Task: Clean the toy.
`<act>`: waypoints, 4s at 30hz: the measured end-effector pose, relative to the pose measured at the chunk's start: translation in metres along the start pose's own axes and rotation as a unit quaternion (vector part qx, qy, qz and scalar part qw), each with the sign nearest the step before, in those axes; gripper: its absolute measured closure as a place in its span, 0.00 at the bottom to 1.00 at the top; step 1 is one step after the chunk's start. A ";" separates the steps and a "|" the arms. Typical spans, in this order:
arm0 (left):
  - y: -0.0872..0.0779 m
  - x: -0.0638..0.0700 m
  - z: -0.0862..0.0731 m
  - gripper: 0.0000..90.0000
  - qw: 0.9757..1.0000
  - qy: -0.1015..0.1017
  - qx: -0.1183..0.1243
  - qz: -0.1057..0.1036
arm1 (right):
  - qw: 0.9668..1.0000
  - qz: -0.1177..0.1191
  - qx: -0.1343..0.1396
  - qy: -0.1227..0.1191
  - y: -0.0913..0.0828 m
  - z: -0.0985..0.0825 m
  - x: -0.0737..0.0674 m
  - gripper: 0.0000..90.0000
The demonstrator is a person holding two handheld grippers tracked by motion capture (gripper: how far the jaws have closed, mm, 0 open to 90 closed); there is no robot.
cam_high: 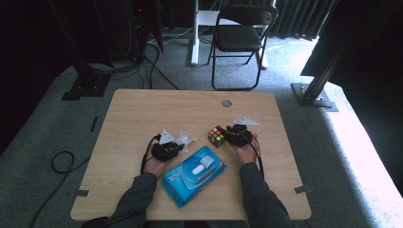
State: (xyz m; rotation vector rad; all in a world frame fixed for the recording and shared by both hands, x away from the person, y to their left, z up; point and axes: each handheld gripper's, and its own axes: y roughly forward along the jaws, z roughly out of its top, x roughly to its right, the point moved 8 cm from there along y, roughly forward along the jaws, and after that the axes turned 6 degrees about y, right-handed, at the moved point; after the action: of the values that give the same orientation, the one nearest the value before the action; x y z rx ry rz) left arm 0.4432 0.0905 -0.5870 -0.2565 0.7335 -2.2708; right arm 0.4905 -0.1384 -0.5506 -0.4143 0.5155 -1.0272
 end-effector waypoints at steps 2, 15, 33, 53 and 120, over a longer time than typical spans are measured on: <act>0.000 0.000 0.000 0.86 1.000 -0.001 0.000 0.000 | 1.000 0.001 -0.002 0.005 -0.001 0.000 -0.001 0.75; 0.000 0.000 0.000 0.86 1.000 0.000 0.001 0.001 | 0.999 0.010 -0.002 0.035 0.000 -0.001 0.002 0.73; -0.001 0.000 0.000 0.86 1.000 0.001 0.001 0.002 | 0.999 0.009 0.000 0.038 -0.002 0.001 0.000 0.79; 0.000 0.000 0.000 0.86 1.000 0.003 0.002 0.002 | 0.994 0.045 -0.013 0.103 0.000 -0.003 0.004 0.79; -0.001 0.000 0.000 0.84 1.000 0.002 0.002 0.001 | 0.986 0.045 0.027 0.160 -0.011 0.004 0.011 0.73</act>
State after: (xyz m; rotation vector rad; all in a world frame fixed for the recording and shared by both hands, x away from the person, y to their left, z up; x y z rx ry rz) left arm 0.4427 0.0906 -0.5866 -0.2498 0.7316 -2.2715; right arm 0.4899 -0.1526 -0.5438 -0.1749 0.7842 -1.0222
